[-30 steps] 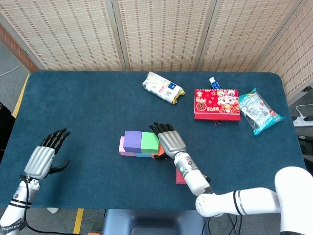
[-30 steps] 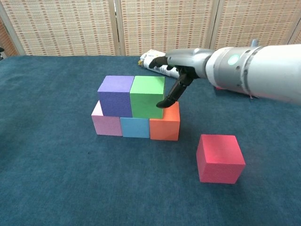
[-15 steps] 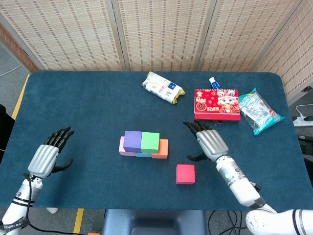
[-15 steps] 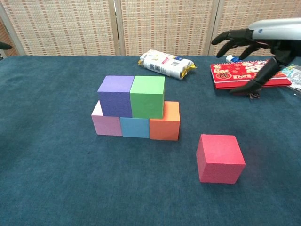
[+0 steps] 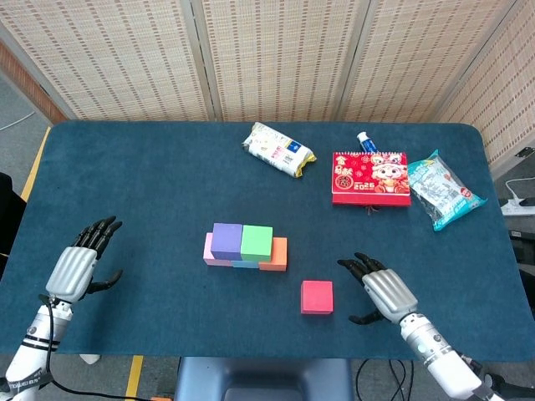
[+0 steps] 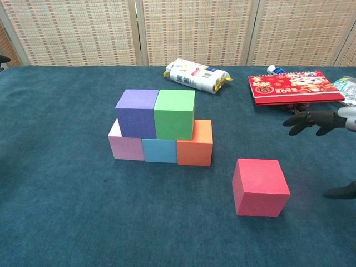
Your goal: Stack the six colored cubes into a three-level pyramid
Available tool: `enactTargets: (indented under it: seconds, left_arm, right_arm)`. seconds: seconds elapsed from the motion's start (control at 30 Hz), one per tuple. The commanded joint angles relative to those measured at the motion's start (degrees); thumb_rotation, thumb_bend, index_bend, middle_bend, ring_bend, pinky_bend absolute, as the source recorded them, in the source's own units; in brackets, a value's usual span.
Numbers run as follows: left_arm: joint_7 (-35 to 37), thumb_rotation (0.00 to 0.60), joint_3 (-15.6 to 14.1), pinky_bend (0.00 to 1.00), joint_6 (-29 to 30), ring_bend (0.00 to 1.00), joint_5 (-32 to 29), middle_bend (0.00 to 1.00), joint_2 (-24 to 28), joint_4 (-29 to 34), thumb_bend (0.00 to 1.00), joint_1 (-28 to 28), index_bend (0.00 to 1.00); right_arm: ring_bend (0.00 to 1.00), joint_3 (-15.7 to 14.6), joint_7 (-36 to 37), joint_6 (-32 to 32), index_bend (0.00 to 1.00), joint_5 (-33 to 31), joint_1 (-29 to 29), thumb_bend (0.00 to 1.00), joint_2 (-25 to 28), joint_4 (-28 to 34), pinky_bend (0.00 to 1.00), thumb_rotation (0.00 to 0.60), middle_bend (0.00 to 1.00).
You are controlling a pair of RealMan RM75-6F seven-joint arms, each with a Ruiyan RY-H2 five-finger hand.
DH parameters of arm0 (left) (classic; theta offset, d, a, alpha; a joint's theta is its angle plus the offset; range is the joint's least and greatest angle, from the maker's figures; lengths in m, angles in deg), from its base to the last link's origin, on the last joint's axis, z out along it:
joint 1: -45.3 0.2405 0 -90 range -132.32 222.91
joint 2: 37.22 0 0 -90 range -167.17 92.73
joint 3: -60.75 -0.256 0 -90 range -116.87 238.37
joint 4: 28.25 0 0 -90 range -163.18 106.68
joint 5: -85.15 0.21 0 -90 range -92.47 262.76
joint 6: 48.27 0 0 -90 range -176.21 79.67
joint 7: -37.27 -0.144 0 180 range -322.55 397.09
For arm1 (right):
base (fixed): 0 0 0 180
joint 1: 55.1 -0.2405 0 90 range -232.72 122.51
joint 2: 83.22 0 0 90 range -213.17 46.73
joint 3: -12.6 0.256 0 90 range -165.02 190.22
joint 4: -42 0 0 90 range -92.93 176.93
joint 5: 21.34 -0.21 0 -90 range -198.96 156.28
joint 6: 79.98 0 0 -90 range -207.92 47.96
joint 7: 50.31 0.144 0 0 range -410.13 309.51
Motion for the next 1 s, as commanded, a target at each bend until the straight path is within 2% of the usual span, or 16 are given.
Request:
enactTargets:
  seconds: [0.03, 0.33, 0.47, 0.63, 0.77, 0.87, 0.9, 1.0]
  left_arm:
    - [0.2, 0.6, 0.0, 0.11, 0.1, 0.0, -0.1, 0.0, 0.0, -0.2, 0.32, 0.1, 0.0]
    - [1.4, 0.6, 0.0, 0.11, 0.3, 0.0, -0.2, 0.0, -0.1, -1.1, 0.32, 0.4, 0.0]
    - [2.0, 0.6, 0.0, 0.11, 0.3, 0.0, -0.2, 0.0, -0.3, -1.7, 0.32, 0.5, 0.0]
    - [2.5, 0.6, 0.0, 0.11, 0.0, 0.0, -0.3, 0.0, -0.5, -2.2, 0.32, 0.4, 0.0]
    - [2.8, 0.6, 0.0, 0.11, 0.0, 0.0, -0.3, 0.0, -0.3, -2.5, 0.32, 0.5, 0.0]
    - [3.0, 0.6, 0.1, 0.11, 0.0, 0.0, -0.4, 0.0, -0.2, -2.5, 0.32, 0.5, 0.0]
    - [2.9, 0.6, 0.0, 0.11, 0.0, 0.0, -0.4, 0.0, -0.2, -2.4, 0.32, 0.5, 0.0]
    - [2.4, 0.6, 0.0, 0.11, -0.1, 0.0, -0.3, 0.0, -0.2, -2.1, 0.32, 0.4, 0.0]
  right_arm:
    - [0.14, 0.4, -0.8, 1.1, 0.23, -1.0, 0.7, 0.19, -3.5, -2.5, 0.27, 0.6, 0.25]
    - [0.18, 3.2, -3.2, 3.0, 0.3, -4.2, 0.1, 0.19, -10.3, -6.9, 0.29, 0.6, 0.3]
    - [0.23, 4.3, -3.3, 3.4, 0.38, -5.1, -0.1, 0.19, -13.1, -8.8, 0.33, 0.6, 0.31]
    - [0.35, 4.6, -4.1, 3.3, 0.53, -4.8, 0.0, 0.23, -15.1, -10.5, 0.43, 0.6, 0.41]
    - [0.42, 5.8, -2.9, 2.1, 0.61, -3.8, 0.2, 0.27, -13.3, -8.9, 0.45, 0.6, 0.48]
    - [0.42, 6.2, -1.6, 2.1, 0.62, -2.8, 0.1, 0.28, -11.6, -7.8, 0.45, 0.6, 0.48]
    - [0.42, 7.8, -0.7, 1.0, 0.62, -0.6, -0.5, 0.28, -8.6, -4.0, 0.45, 0.6, 0.48]
    - [0.42, 10.5, 0.7, 2.6, 0.62, -0.4, -2.5, 0.28, -2.4, 2.5, 0.45, 0.6, 0.48]
